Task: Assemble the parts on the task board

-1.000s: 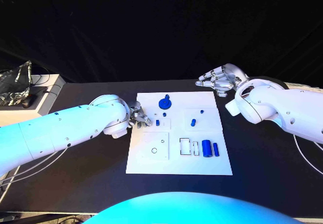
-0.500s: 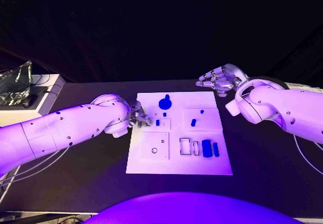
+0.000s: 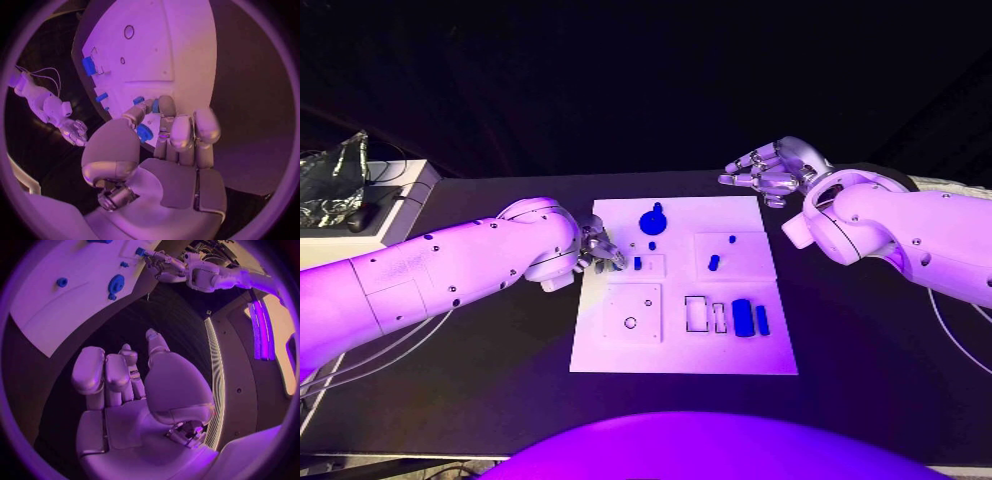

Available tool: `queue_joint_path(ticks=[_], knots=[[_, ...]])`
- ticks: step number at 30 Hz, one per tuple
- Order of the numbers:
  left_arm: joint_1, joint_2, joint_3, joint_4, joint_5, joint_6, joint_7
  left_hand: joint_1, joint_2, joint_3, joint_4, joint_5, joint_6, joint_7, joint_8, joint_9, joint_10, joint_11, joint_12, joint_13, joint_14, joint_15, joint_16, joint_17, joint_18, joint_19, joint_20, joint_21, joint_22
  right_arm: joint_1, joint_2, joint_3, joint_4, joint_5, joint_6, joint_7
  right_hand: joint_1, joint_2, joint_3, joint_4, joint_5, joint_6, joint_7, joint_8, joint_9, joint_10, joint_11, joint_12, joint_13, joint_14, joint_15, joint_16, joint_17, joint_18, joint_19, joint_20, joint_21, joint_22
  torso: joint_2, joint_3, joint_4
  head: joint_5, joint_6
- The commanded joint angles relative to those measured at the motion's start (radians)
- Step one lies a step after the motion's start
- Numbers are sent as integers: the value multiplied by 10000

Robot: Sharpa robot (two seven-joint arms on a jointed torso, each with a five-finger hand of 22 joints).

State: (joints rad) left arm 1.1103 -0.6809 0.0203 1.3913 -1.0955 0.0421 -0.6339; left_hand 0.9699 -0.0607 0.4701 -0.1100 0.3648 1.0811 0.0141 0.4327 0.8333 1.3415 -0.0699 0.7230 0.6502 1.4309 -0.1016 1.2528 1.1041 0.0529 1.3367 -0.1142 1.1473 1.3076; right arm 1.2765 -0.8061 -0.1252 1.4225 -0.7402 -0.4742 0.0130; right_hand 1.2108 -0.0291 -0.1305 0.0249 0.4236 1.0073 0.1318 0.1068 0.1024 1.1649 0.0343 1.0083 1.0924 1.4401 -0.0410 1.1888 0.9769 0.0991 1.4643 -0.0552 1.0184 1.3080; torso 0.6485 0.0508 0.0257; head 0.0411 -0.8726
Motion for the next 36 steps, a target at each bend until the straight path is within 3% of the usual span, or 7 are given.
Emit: queue_joint_path(ticks=[1,8,11,18,31,36], knots=[[-79,37,-65,-43,122,442,-203,536,370,-113,99,6,498,-449,23,177,-35,-36,71,-15,8,14,4,0,-154,13,64,-60,886,-12,14,5,-1,-97,165,50,-20,-6,-5,-21,-17,-6,71,-54,7,18,-40,-19,10,3,-48,-39,-9,-26,402,-37,-54,1356,4,-2,10,-13,0],[-79,50,-65,-66,111,377,-205,467,169,-1108,659,-3,527,-501,15,152,-58,-53,100,-18,6,-3,-12,-22,-169,15,32,-91,880,-21,14,5,-6,-107,163,58,-11,-10,-1,-40,-17,-14,75,-58,6,-3,-38,-50,-11,-3,-46,-60,-31,-25,397,-35,-75,1352,3,-11,1,-16,0],[-79,43,-65,-68,88,329,-206,638,203,-2091,1081,11,556,-538,13,133,-75,-52,119,-17,10,-16,-11,-25,-178,24,20,-99,883,-22,10,5,-6,-110,162,62,-11,-10,-1,-40,-17,-14,75,-58,6,-3,-38,-50,-11,-3,-46,-60,-31,-25,397,-35,-75,1352,2,-14,3,-22,0],[-79,24,-64,-69,25,266,-208,834,141,-3083,1691,20,584,-520,24,111,-96,-56,149,-19,5,-17,-18,-42,-179,29,14,-119,892,-25,2,5,-1,-113,160,65,-11,-10,-1,-40,-17,-14,75,-58,6,-3,-38,-50,-11,-3,-46,-60,-31,-25,397,-35,-75,1352,-1,-15,6,-23,0],[-82,-37,-54,-8,-98,129,-201,1090,233,-3971,2091,23,596,-514,56,112,-91,-55,184,-37,7,-19,5,-15,-183,48,10,-124,924,-31,-18,5,6,-113,157,62,-22,-20,-1,-35,-18,-24,79,-61,6,-8,-35,-58,-19,-5,-45,-76,-45,-21,395,-33,-96,1347,5,-25,6,-22,0],[-84,-108,-50,102,-98,133,-150,1171,264,-4882,2241,29,624,-513,94,132,-95,-44,205,-39,14,-11,20,2,-181,52,18,-130,940,-35,-35,5,13,-113,155,62,-22,-20,-1,-35,-18,-24,79,-61,6,-8,-35,-58,-19,-5,-45,-76,-45,-21,395,-33,-96,1347,6,-24,2,-25,0]])
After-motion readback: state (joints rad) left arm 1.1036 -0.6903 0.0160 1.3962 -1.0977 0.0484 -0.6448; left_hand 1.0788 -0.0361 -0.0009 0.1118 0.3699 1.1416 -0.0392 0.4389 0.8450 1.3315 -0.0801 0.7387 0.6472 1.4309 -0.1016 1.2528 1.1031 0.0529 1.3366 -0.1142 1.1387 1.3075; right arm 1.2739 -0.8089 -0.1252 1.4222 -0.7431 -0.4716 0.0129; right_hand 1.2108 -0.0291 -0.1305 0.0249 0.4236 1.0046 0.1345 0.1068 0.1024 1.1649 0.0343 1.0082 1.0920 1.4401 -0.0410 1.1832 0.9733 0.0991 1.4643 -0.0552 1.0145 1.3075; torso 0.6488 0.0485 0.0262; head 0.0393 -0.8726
